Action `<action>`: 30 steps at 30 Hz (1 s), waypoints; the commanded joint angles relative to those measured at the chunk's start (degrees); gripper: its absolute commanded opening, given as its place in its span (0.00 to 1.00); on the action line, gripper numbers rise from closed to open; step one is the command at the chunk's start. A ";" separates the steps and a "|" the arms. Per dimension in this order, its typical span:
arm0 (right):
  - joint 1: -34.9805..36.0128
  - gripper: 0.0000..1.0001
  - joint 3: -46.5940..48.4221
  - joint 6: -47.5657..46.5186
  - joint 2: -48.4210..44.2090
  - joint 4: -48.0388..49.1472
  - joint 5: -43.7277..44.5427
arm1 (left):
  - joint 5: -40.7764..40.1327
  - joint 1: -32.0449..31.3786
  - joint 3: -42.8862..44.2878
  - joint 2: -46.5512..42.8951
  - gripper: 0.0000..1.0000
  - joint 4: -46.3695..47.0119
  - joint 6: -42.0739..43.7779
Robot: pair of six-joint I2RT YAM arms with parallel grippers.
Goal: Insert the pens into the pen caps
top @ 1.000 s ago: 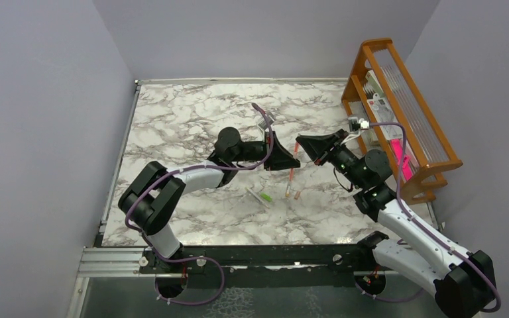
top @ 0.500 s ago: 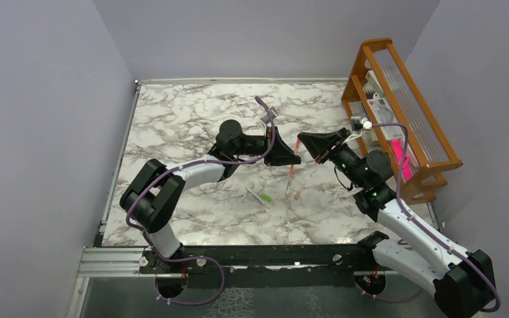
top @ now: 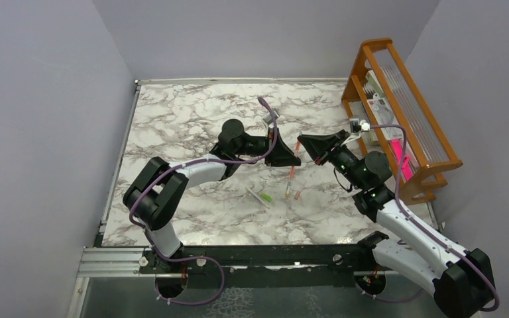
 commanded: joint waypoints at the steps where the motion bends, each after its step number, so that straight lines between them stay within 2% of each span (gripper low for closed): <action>1: 2.60 0.01 -6.39 0.84 1.34 -18.58 -15.72 | -14.27 3.51 9.10 -1.52 0.00 11.78 -1.09; 13: 2.60 0.01 -6.53 -0.17 -0.04 -20.76 -15.32 | -14.06 3.57 11.12 -0.57 0.00 11.56 -1.21; 26: 2.60 0.01 -0.51 -0.52 -3.55 -22.94 -10.09 | -13.84 3.57 3.54 -2.99 0.00 10.49 1.42; 28: 2.59 0.01 0.33 -0.74 -4.16 -23.73 -8.42 | -14.58 3.57 2.15 -3.43 0.00 8.66 2.98; 30: 2.60 0.03 0.73 -1.05 -5.18 -24.76 -5.45 | -16.85 3.57 1.22 -3.95 0.00 1.35 6.45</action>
